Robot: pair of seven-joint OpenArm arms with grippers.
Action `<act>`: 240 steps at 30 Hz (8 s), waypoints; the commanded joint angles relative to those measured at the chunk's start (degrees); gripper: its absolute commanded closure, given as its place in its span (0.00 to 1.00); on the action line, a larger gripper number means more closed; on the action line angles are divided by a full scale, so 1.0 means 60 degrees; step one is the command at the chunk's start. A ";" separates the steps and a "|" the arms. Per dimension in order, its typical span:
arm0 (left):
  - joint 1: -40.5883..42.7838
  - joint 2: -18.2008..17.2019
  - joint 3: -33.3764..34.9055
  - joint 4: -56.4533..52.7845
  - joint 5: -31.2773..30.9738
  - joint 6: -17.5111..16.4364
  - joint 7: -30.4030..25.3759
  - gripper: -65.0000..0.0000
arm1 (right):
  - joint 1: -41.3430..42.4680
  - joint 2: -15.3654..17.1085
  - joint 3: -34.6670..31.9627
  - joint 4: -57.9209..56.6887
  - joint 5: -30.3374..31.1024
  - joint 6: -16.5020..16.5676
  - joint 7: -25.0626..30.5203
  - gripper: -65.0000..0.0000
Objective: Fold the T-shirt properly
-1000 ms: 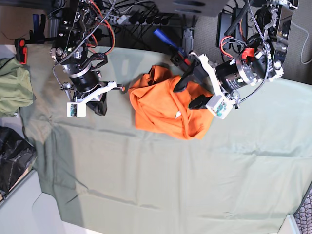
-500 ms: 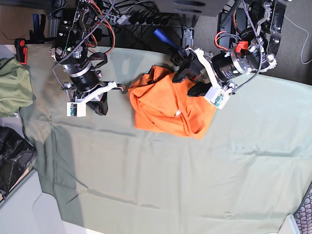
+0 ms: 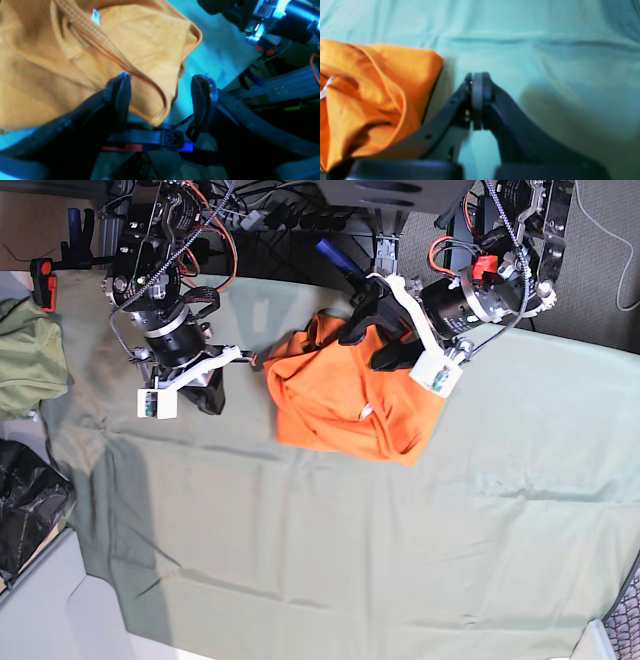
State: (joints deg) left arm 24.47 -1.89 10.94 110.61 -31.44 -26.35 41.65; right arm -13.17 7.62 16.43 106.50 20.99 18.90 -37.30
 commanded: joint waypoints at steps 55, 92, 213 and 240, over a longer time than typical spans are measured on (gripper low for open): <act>-0.2805 -0.2572 -0.0506 -0.2000 0.1005 -0.1730 -0.0259 1.00 | -0.0142 0.0076 0.0036 0.0149 0.0681 0.0987 0.0131 1.00; -0.1475 -0.4364 -0.1377 -0.0233 -0.2014 -0.2275 0.1024 0.80 | 0.1115 0.0211 0.0033 -0.0168 0.0463 0.0987 0.0616 1.00; -0.6743 -0.3472 0.0980 -0.4397 0.1188 -0.1515 -0.0809 0.48 | 0.2849 0.1239 -0.2167 -0.1657 0.2073 0.1002 -0.0900 1.00; -0.5916 -0.2743 -0.1009 -0.4397 -0.4073 -0.2275 0.1249 0.48 | 0.2849 0.1239 -0.2167 -0.1657 0.1963 0.1002 -0.0856 1.00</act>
State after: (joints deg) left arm -10.11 -17.85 5.15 83.44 -54.78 -39.07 50.02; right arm 3.01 14.59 3.03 95.61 32.08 19.09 -43.79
